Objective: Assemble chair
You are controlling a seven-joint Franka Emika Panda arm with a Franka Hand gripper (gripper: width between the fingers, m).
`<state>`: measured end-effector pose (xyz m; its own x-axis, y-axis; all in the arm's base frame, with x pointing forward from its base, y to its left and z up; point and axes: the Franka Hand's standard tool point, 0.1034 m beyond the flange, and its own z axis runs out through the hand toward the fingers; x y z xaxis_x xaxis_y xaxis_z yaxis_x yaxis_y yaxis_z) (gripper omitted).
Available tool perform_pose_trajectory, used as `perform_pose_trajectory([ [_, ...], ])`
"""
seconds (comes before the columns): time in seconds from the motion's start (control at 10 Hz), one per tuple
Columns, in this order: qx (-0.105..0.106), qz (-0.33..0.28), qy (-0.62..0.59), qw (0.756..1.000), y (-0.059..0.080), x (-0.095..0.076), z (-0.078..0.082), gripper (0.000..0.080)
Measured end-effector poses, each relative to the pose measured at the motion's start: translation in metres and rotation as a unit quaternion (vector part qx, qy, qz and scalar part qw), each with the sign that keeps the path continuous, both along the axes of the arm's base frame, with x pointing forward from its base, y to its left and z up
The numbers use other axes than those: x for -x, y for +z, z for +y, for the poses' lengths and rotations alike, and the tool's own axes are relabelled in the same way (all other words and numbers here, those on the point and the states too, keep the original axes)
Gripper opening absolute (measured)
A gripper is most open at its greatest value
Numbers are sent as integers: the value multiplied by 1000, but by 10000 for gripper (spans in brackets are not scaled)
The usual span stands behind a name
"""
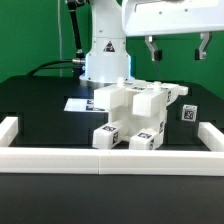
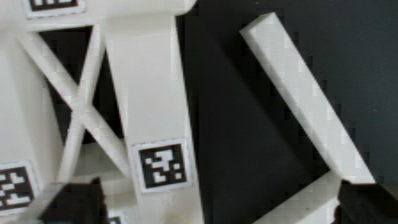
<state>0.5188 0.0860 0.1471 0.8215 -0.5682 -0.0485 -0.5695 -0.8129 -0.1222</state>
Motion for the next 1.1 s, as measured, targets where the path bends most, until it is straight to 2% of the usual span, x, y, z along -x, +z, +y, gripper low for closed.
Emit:
perform_pose_trajectory([
  [0.1, 0, 2, -11, 1000, -1, 2, 0, 649],
  [0.2, -1, 13, -38, 999, -4, 11, 3, 649],
  [0.4, -5, 22, -82, 996, -6, 34, 31, 649],
  [0.6, 3, 35, -109, 993, -21, 67, 61, 649],
  [0.7, -1, 23, -116, 993, -21, 66, 71, 649],
  [1.1, 0, 21, -119, 993, -23, 67, 72, 649],
])
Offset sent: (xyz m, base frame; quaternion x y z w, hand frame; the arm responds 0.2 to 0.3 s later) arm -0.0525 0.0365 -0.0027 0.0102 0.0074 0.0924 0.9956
